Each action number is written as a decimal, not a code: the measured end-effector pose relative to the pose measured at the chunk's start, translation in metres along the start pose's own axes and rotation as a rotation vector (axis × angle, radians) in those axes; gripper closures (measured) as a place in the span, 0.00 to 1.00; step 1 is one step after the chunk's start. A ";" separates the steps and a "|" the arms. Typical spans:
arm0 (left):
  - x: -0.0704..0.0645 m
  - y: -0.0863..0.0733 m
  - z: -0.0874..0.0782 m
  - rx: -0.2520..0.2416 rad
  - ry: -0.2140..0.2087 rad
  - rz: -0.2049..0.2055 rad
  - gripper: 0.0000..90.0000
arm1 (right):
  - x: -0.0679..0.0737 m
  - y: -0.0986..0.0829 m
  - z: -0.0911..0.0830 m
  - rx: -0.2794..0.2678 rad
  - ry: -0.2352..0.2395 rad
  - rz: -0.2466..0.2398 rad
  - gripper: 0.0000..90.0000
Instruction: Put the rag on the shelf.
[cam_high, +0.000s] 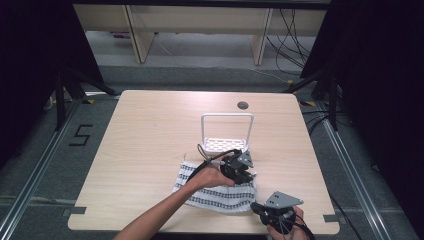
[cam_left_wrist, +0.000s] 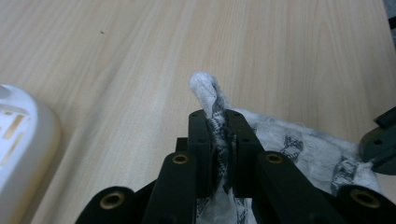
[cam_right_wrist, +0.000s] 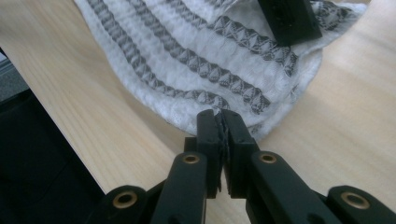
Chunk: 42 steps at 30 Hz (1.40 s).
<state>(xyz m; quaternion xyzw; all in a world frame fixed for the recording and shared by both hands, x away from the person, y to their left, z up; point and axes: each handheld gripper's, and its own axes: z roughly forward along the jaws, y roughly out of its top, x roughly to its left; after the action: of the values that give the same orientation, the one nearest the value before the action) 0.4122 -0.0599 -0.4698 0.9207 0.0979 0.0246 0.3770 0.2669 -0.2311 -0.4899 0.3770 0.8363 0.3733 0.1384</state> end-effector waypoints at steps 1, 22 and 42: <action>0.000 0.001 -0.004 -0.003 0.009 -0.002 0.91 | -0.002 0.002 -0.002 -0.012 -0.001 -0.011 0.98; 0.010 0.024 -0.118 -0.204 0.226 -0.132 0.91 | -0.037 0.091 -0.045 -0.234 -0.073 -0.045 0.98; 0.030 0.047 -0.182 -0.348 0.352 -0.298 0.91 | -0.070 0.197 -0.061 -0.279 -0.093 -0.084 0.98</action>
<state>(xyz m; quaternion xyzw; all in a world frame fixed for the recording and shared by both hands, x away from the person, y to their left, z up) 0.4272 0.0385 -0.3078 0.7991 0.2905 0.1447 0.5060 0.3869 -0.2288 -0.3080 0.3358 0.7839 0.4620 0.2435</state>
